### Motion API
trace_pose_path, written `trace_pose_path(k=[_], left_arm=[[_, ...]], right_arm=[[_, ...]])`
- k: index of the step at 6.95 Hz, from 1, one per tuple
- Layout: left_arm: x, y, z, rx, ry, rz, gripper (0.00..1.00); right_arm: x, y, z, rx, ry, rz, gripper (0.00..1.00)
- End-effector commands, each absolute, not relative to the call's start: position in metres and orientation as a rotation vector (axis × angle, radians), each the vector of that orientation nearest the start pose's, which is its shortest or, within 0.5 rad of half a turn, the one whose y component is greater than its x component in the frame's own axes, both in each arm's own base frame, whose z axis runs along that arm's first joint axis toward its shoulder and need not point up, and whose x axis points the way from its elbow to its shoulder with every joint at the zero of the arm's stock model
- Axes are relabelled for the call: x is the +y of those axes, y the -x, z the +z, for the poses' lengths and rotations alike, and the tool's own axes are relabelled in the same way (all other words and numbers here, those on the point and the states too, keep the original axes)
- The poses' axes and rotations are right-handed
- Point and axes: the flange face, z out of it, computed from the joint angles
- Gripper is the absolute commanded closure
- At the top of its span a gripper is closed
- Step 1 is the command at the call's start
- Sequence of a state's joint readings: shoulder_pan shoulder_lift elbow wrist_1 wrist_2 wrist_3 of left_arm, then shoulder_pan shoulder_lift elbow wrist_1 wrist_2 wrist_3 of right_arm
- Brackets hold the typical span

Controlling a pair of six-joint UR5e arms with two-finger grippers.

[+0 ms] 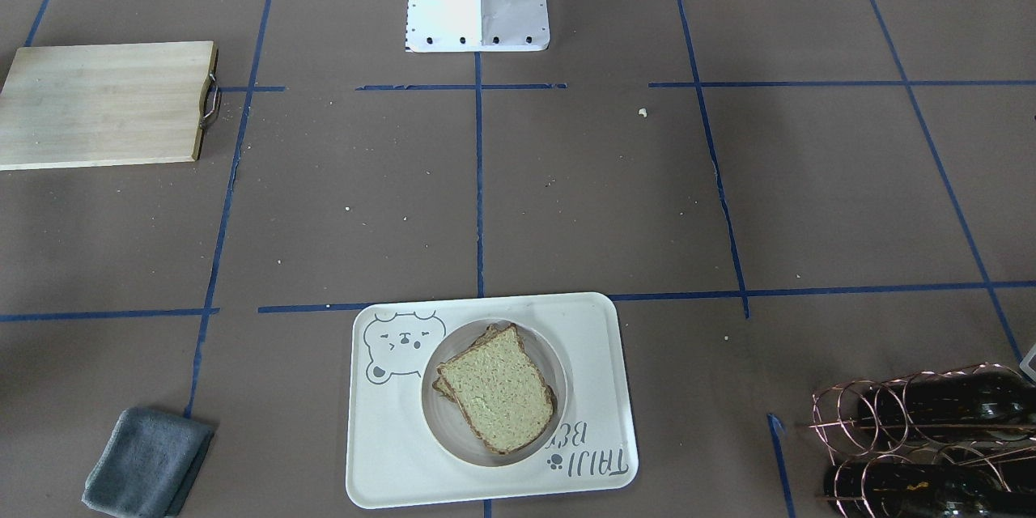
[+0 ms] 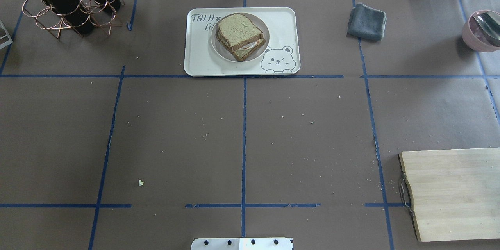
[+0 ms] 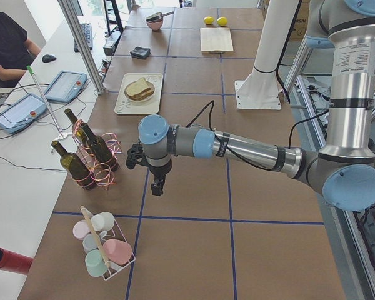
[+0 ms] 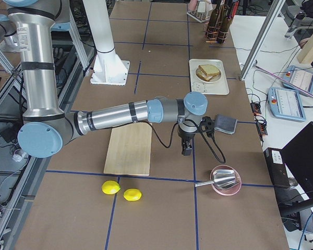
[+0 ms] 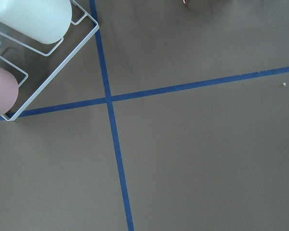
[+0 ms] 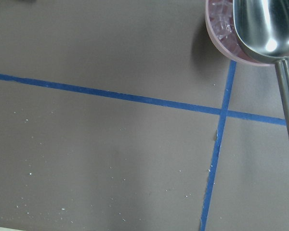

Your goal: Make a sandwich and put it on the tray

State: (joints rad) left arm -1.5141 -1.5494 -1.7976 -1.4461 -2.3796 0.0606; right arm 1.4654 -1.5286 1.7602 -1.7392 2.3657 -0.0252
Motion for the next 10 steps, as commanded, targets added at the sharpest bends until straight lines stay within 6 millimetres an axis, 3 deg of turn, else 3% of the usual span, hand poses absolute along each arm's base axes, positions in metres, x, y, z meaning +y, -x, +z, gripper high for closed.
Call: trace_pose_path(k=[1,3,10], left_arm=[[-0.471,0.035,0.603,0.807,-0.015,0.117,0.0],[-0.46,0.039,0.613,0.809,-0.036,0.21,0.0],[-0.462,0.044,0.609,0.809,-0.048,0.2,0.0]], right_arm=[[-0.487,-0.012,0.588,-0.792,0.011,-0.155,0.0],[-0.486,-0.012,0.59,-0.796,0.007,-0.174,0.0],[-0.483,-0.012,0.595,-0.798,0.026,-0.151,0.0]])
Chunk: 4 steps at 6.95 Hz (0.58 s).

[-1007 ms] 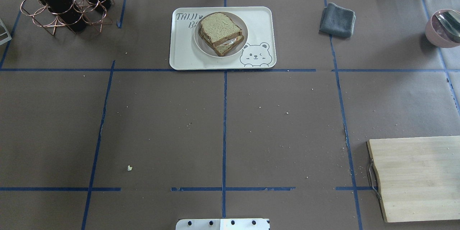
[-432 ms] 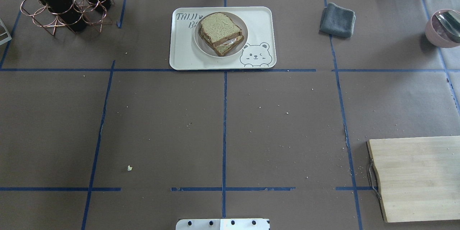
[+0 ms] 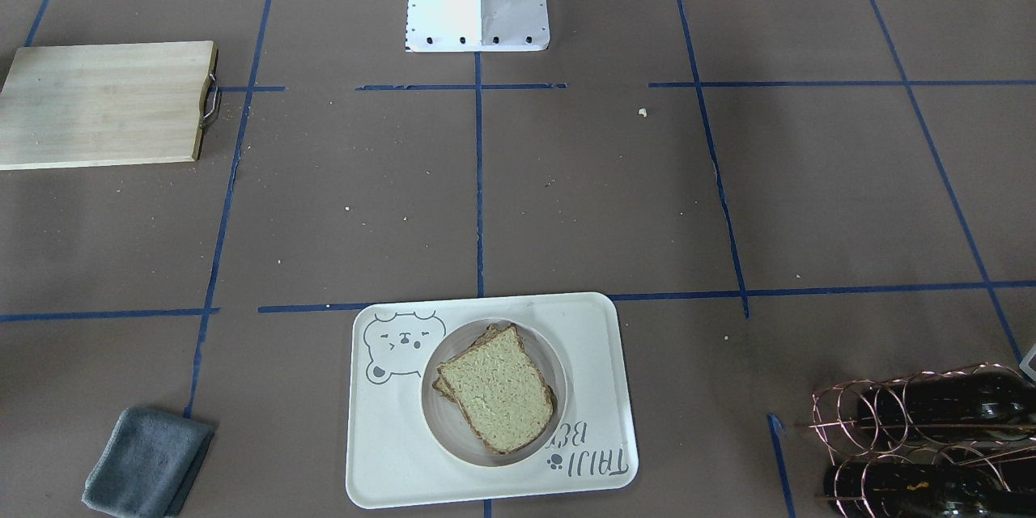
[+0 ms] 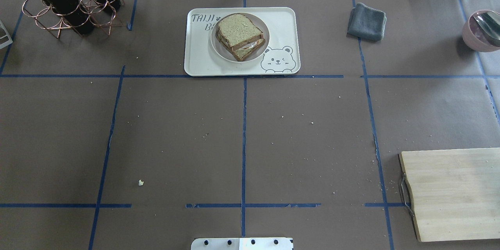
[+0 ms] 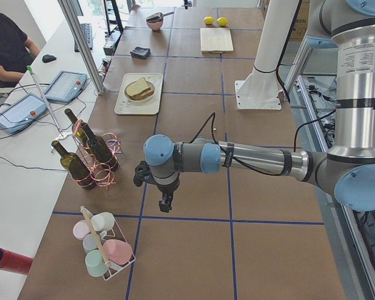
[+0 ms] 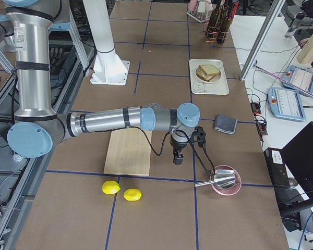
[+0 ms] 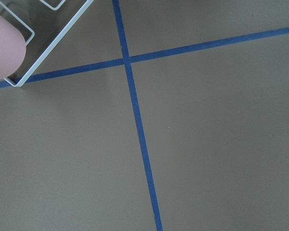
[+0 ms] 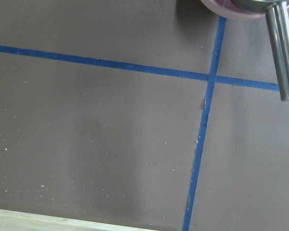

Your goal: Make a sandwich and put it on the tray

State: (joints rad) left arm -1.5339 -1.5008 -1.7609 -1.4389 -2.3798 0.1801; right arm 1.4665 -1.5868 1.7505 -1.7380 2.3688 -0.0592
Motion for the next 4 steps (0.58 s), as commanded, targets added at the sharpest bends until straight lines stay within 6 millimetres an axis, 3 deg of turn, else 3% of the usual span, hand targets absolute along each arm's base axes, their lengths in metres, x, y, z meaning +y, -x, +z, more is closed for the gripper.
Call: trace_pose_path(k=[1,4], left_arm=[[-0.4655,0.0443,0.6078,0.807,-0.05,0.201,0.0],[-0.4683,0.0446,0.6054,0.8,-0.056,0.204,0.0]], right_arm=[[-0.483,-0.0119,0.5965,-0.796,0.028,-0.15,0.0],[-0.4838,-0.0124,0.5961,-0.789,0.024,-0.154,0.0]])
